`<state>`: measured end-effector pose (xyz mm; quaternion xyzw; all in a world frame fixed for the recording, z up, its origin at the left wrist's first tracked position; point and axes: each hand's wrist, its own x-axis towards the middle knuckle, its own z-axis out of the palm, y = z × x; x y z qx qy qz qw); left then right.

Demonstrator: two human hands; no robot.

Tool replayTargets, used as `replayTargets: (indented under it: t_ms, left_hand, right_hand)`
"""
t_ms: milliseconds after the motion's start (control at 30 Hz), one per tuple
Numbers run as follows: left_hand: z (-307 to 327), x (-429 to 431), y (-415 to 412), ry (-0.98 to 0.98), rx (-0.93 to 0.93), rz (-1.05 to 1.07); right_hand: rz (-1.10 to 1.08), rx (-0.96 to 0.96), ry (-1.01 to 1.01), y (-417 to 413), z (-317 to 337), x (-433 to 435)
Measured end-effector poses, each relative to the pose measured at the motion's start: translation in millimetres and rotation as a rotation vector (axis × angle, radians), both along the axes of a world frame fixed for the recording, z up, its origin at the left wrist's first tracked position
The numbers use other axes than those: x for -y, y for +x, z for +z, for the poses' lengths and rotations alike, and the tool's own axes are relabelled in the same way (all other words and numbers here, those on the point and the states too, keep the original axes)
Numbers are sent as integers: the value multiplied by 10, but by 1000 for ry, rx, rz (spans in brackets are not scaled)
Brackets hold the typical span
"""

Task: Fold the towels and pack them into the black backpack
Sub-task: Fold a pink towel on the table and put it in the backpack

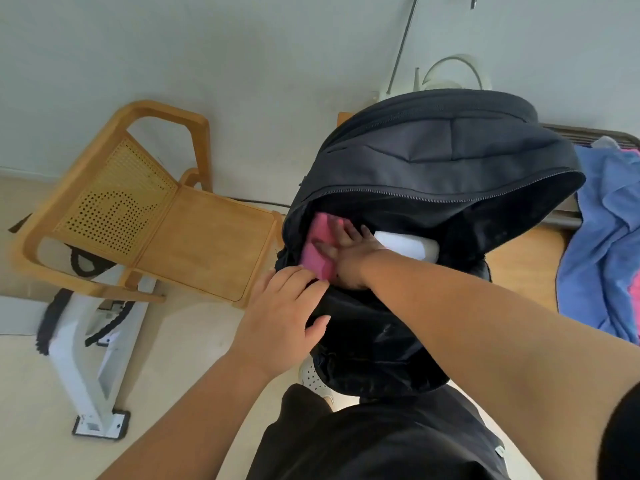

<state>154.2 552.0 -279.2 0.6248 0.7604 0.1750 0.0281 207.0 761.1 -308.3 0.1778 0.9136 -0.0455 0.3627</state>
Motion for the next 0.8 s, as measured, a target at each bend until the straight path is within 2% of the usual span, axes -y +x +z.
replayTargets:
  t_ms: [67, 233, 433, 567, 633, 733, 800]
  left_hand:
    - [1, 17, -4, -9, 1, -1]
    - [38, 22, 26, -29, 46, 27]
    - [188, -106, 81, 25, 101, 64]
    - [348, -492, 229, 32, 128, 9]
    - [427, -746, 369, 35, 145, -56]
    - [547, -1117, 679, 21, 153, -160]
    - [615, -1330, 913, 2, 157, -224]
  right_hand:
    - [-28, 90, -52, 37, -93, -52]
    - [-36, 28, -86, 7, -61, -88]
    - [-138, -130, -212, 204, 239, -75]
    - [-205, -337, -331, 695, 659, -124]
    - [-234, -411, -305, 1068, 837, -232]
    - [-140, -509, -96, 1637, 996, -439]
    - [-142, -619, -42, 2000, 1032, -592]
